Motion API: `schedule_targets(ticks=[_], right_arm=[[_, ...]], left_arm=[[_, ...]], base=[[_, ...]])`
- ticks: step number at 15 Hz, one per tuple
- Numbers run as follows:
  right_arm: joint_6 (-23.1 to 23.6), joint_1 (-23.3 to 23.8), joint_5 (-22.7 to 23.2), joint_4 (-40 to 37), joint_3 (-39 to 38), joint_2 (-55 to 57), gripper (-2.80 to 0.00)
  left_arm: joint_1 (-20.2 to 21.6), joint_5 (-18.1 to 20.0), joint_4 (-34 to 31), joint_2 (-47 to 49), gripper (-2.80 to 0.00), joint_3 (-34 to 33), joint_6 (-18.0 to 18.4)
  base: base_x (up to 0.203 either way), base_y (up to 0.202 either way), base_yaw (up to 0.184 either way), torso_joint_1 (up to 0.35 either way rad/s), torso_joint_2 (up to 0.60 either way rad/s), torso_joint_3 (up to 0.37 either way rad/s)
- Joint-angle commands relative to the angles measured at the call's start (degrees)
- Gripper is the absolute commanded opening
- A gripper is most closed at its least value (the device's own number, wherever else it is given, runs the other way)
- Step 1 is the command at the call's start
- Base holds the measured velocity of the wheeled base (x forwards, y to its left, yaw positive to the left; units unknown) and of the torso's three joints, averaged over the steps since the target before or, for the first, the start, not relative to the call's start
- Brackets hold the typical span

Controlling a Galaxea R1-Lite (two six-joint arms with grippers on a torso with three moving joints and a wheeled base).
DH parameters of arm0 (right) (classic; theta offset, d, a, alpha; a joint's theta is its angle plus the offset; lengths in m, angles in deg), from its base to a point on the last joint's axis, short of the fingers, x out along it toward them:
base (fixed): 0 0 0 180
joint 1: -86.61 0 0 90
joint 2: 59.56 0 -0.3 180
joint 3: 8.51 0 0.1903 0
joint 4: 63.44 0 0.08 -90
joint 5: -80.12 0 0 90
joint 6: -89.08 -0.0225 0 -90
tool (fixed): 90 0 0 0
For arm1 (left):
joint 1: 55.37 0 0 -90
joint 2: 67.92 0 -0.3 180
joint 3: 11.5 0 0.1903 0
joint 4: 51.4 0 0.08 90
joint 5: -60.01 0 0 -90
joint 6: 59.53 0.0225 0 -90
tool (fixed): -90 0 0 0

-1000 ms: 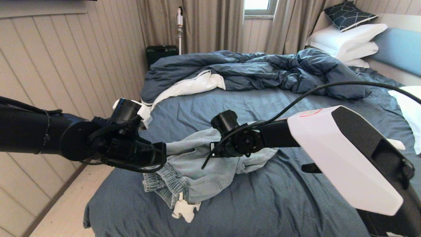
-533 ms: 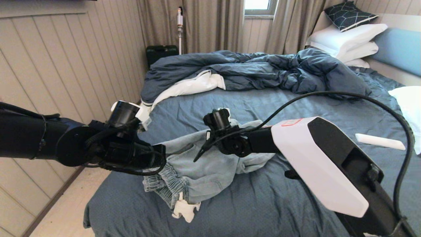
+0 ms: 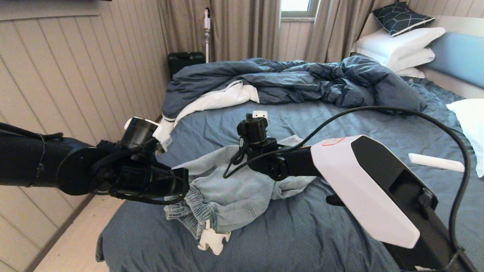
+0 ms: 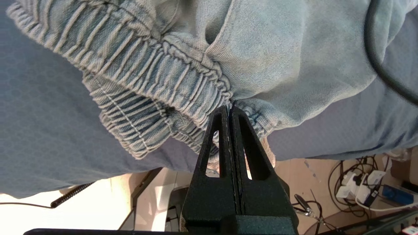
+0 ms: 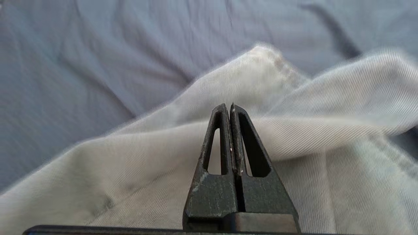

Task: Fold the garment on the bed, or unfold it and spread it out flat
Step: Fold the blue shorts

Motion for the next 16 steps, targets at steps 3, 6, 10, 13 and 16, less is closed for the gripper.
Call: schedule_targets(ticks=[3,6,10,13,16], right_arm=[[0.4,2.1,-0.4,0.4,-0.1,-4.0,-2.8],[0.4,4.4,-1.8,-0.2,-0.8,-7.7,-2.8],[0.1,9.0,-0.1,-3.6,-6.2,-17.0,-2.8],[-2.7,17.4,13.3,-18.5,-15.5,-26.5,-2.8],[-6.1,21.1,22.9,-28.1,-14.4,-28.5,-2.8]], left_arm=[[0.1,-0.1,0.0,-2.0,-2.8,-0.6,-0.2],[0.3,-0.3,-0.1,-4.4,-2.8,-1.0,-0.7],[0.3,-0.4,-0.5,-9.4,-2.8,-4.9,-1.2],[0.7,-1.4,-3.3,-11.7,-2.8,-6.2,-3.3],[1.7,-1.3,-8.2,-12.0,-2.8,-4.5,-4.3]], base=[[0.0,0.0,0.0,0.0,0.0,0.0],[0.0,0.0,0.0,0.0,0.0,0.0],[0.0,0.0,0.0,0.0,0.0,0.0],[0.0,0.0,0.0,0.0,0.0,0.0],[0.0,0.0,0.0,0.0,0.0,0.0]])
